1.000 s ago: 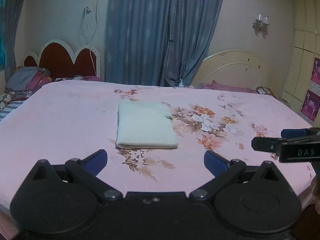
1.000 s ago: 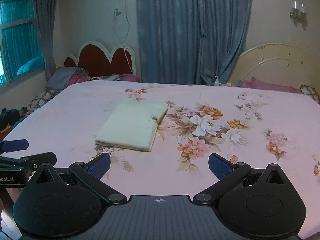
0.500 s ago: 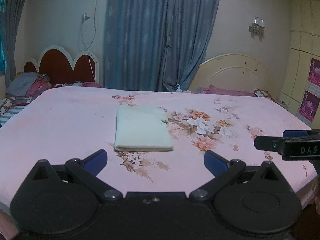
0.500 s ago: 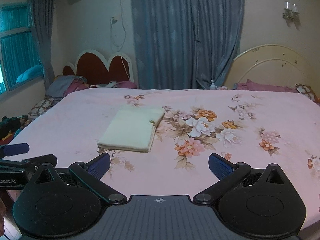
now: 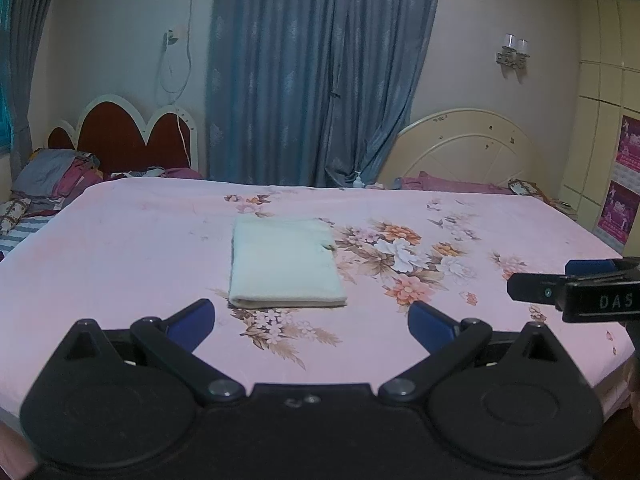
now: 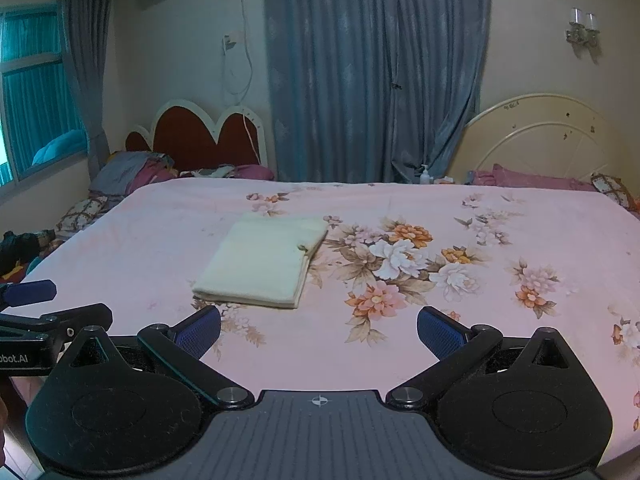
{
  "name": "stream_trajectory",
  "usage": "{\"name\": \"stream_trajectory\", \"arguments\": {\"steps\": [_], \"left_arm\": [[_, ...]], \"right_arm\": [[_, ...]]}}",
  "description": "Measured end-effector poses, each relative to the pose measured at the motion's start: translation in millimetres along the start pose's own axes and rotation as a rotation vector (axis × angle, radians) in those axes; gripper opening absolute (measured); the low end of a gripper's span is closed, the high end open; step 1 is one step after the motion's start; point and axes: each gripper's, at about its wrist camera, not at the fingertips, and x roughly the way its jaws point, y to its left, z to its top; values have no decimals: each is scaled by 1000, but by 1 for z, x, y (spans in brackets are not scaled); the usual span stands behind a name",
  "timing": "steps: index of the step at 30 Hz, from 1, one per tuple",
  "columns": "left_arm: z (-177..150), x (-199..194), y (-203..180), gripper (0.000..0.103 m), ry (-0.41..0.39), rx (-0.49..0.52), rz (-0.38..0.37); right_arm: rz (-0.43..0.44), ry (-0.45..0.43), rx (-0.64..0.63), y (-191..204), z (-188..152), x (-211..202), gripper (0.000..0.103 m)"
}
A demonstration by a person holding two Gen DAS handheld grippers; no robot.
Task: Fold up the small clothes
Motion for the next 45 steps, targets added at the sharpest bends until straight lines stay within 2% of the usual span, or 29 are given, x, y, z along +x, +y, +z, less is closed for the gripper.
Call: {"name": "stream_trajectory", "arguments": {"steps": [45], "left_arm": [[5, 7, 9, 102, 0, 7, 7]], "right_arm": [[8, 8, -12, -4, 5, 5, 103]]}}
